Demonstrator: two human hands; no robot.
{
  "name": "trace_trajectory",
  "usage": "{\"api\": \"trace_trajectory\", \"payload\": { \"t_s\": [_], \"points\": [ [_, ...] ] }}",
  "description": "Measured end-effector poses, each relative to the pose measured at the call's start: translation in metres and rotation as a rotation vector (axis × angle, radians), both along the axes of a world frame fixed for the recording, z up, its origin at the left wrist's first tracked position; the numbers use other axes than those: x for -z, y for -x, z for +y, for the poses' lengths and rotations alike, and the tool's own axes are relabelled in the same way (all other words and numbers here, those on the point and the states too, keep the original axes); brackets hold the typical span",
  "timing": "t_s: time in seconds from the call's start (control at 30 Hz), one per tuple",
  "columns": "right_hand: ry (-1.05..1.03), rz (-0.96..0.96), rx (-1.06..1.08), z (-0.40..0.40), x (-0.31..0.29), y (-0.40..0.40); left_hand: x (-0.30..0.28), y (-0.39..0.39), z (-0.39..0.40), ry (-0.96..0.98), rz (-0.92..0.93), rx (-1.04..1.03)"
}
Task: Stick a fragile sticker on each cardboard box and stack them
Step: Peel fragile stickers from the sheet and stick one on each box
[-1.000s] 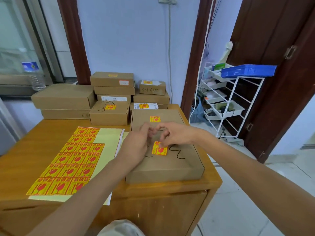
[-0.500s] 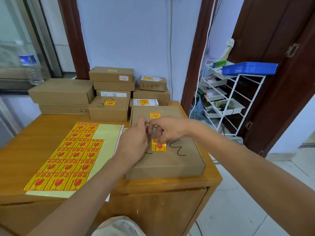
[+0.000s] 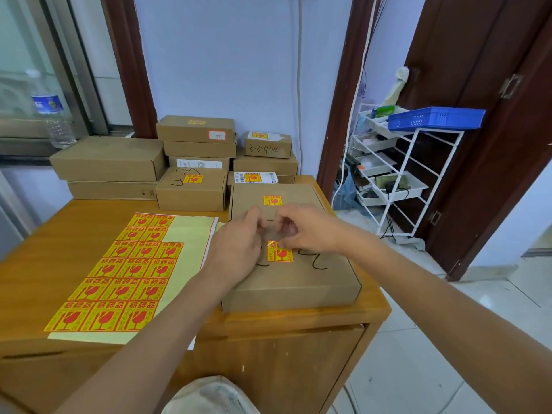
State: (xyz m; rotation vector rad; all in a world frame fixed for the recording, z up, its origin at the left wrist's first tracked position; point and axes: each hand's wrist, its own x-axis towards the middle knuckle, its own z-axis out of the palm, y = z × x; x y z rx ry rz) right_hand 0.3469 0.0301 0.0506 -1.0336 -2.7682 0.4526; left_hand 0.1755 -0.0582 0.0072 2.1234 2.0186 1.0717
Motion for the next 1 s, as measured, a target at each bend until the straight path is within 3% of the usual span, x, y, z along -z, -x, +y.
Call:
{"api": "trace_trajectory", "payload": {
  "t_s": [0.27, 0.57, 0.7, 1.0],
  "points": [
    [-0.062, 0.326, 0.062, -0.025, 0.048, -0.034, 0.003, 0.006, 0.008, 0.027, -0.093, 0.150],
    [-0.059, 0.386, 0.062, -0.024, 0.052, -0.035, 0.013, 0.011, 0.016, 0.054, -0.035, 0.173],
    [-0.045, 0.366, 0.086, -0.024, 0.050, -0.038, 0.011, 0.015, 0.014, 0.096, -0.182, 0.180],
    [-0.065, 0.375, 0.096, -0.029, 0.048, -0.036, 0.010, 0.021, 0.005, 0.166, -0.035, 0.267]
  ]
}}
